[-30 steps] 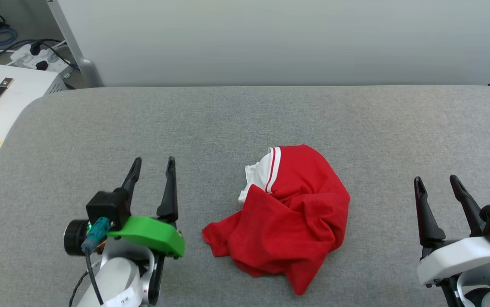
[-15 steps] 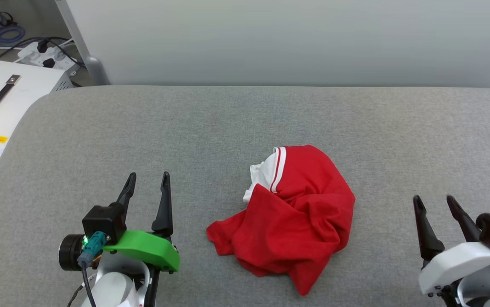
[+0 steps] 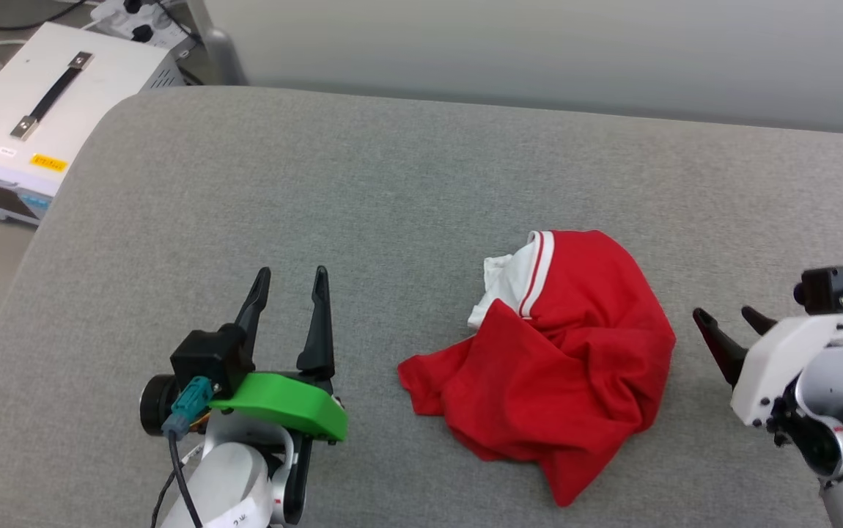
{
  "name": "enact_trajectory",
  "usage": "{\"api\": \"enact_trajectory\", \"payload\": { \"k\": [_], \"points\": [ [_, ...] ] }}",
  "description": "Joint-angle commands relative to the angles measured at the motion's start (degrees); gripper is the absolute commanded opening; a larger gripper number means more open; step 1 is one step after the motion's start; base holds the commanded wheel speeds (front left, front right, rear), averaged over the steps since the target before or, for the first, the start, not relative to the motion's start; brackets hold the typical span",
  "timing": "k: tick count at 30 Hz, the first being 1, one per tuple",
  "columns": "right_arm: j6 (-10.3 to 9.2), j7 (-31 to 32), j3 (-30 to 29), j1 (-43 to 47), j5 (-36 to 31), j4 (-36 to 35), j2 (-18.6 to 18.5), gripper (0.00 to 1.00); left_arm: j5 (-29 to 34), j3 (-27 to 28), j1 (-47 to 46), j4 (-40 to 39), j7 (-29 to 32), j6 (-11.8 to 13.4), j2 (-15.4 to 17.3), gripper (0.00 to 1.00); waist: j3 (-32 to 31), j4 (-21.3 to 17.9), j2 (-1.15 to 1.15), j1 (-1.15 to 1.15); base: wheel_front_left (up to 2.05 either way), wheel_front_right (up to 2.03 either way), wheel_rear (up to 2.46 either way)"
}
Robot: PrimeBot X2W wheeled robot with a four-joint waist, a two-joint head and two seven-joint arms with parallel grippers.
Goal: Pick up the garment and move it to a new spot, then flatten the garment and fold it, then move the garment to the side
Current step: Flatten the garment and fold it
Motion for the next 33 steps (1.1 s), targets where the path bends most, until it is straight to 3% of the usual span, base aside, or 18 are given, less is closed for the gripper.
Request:
{"api": "enact_trajectory", "payload": {
  "k": [1,8,16,17,18,19,25,33],
  "points": [
    [0.01,1.59,2.08,-2.89,1.63,0.78,-1.52,1.0,0.42,-0.12,-1.42,-0.09,-0.3,-0.45,-0.65,1.0,3.09,3.23,0.0,0.0,0.0,0.0,0.0],
    [0.01,11.52,14.76,-12.69,8.61,4.64,-8.75,1.0,2.63,0.19,-3.63,-1.35,-0.39,-1.48,-3.12,1.0,6.32,6.85,0.0,0.0,0.0,0.0,0.0],
    [0.01,25.06,23.17,-13.73,15.03,15.21,-9.7,1.0,4.02,2.14,-3.62,-1.67,-0.4,-2.41,-4.95,1.0,7.51,8.35,0.0,0.0,0.0,0.0,0.0],
    [0.01,25.79,23.46,-13.5,15.5,15.94,-9.51,0.47,4.14,2.35,-3.51,-1.68,-0.4,-2.52,-5.09,1.0,7.54,8.38,0.0,0.0,0.0,0.0,0.0],
    [0.01,26.46,23.67,-13.23,16.07,16.67,-9.28,0.16,4.32,2.62,-3.37,-1.71,-0.41,-2.65,-5.24,1.0,7.57,8.35,0.0,0.0,0.0,0.0,0.0],
    [0.01,27.19,23.84,-12.99,16.57,17.19,-9.09,0.0,4.57,2.81,-3.25,-1.6,-0.41,-2.67,-5.32,1.0,7.55,8.26,0.0,0.0,0.0,0.0,0.0],
    [0.01,23.69,24.42,-14.77,16.62,13.29,-10.09,0.0,5.58,4.32,-2.27,-0.81,-0.41,-2.95,-5.63,1.0,6.55,5.82,0.0,0.0,0.0,0.0,0.0],
    [0.01,16.46,16.2,-13.16,13.2,1.37,-12.85,0.0,6.67,5.9,-1.07,1.22,-0.41,-2.8,-4.36,1.0,3.01,0.07,0.0,0.0,0.0,0.0,0.0]
  ]
}}
